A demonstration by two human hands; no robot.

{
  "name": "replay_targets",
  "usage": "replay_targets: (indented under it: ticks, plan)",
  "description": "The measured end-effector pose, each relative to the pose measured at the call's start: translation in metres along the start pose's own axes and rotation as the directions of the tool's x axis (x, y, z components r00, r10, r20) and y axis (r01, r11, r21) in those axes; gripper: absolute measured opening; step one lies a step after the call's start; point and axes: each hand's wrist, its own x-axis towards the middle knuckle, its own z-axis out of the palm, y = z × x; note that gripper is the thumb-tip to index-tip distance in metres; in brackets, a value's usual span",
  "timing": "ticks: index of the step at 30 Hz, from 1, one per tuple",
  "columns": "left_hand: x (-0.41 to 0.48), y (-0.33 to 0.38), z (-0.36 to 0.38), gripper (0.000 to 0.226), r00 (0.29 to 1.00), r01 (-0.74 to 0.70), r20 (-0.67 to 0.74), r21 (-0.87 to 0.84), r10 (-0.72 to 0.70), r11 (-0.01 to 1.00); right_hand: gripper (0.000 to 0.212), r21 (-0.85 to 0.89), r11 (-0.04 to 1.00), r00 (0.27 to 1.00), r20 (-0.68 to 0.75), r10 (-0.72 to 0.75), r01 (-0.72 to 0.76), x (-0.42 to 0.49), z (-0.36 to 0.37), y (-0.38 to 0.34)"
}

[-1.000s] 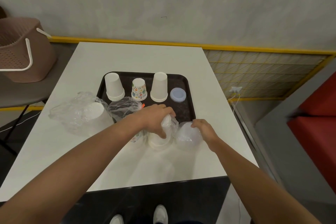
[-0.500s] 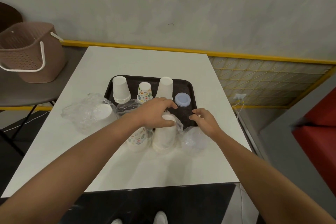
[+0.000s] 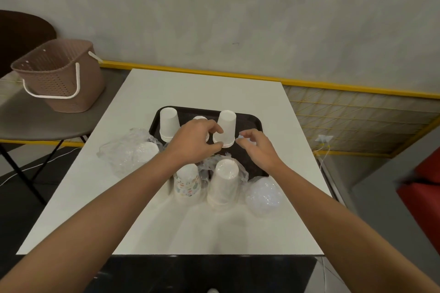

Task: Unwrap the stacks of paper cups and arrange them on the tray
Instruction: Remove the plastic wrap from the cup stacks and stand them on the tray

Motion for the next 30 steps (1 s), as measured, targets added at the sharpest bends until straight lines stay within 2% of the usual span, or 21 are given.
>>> replay_targets:
  ticks: [4, 6, 7, 10, 12, 14, 18, 22, 24, 26, 30]
  plan:
    - [-0.007, -0.006, -0.003, 0.033, 1.0, 0.017, 0.004, -0.034, -0.017, 0.999, 0.024, -0.039, 0.999, 0.999, -0.022, 0.038, -0.038, 0.0, -0.005, 0.001]
    - [-0.009, -0.005, 0.0, 0.034, 1.0, 0.005, 0.028, -0.032, -0.004, 0.999, 0.027, -0.136, 0.979, 0.987, 0.039, 0.159, -0.153, -0.002, -0.013, 0.01]
    - [-0.009, -0.004, 0.001, 0.036, 0.999, -0.002, 0.043, -0.027, 0.003, 1.0, 0.034, -0.217, 0.951, 0.965, 0.095, 0.246, -0.221, -0.005, -0.018, 0.014]
    - [-0.009, 0.0, 0.005, 0.038, 0.996, -0.014, 0.087, -0.017, 0.016, 1.0, 0.074, -0.447, 0.831, 0.859, 0.222, 0.461, -0.331, -0.015, -0.026, 0.028]
    - [-0.008, 0.002, 0.009, 0.04, 0.993, -0.021, 0.114, -0.012, 0.022, 1.0, 0.083, -0.475, 0.802, 0.811, 0.264, 0.523, -0.363, -0.023, -0.026, 0.034]
    - [-0.007, 0.003, 0.012, 0.04, 0.991, -0.033, 0.13, 0.0, 0.032, 0.999, 0.083, -0.461, 0.801, 0.797, 0.275, 0.538, -0.382, -0.028, -0.022, 0.039]
    - [-0.005, 0.004, 0.016, 0.04, 0.987, -0.048, 0.153, 0.025, 0.044, 0.999, 0.083, -0.512, 0.788, 0.822, 0.244, 0.514, -0.341, -0.03, -0.013, 0.046]
    - [-0.002, 0.004, 0.017, 0.042, 0.985, -0.056, 0.168, 0.023, 0.051, 0.998, 0.058, -0.571, 0.758, 0.814, 0.25, 0.525, -0.314, -0.033, -0.014, 0.04]
    - [0.0, 0.004, 0.018, 0.042, 0.984, -0.061, 0.166, 0.015, 0.057, 0.998, 0.052, -0.559, 0.762, 0.807, 0.254, 0.533, -0.327, -0.034, -0.019, 0.04]
    - [0.002, 0.006, 0.019, 0.042, 0.984, -0.062, 0.17, -0.004, 0.062, 0.998, 0.051, -0.488, 0.774, 0.79, 0.242, 0.564, -0.403, -0.033, -0.029, 0.041]
    - [0.007, 0.016, 0.019, 0.038, 0.985, -0.057, 0.156, -0.076, 0.069, 0.995, 0.055, -0.21, 0.773, 0.734, 0.241, 0.634, -0.599, -0.032, -0.064, 0.047]
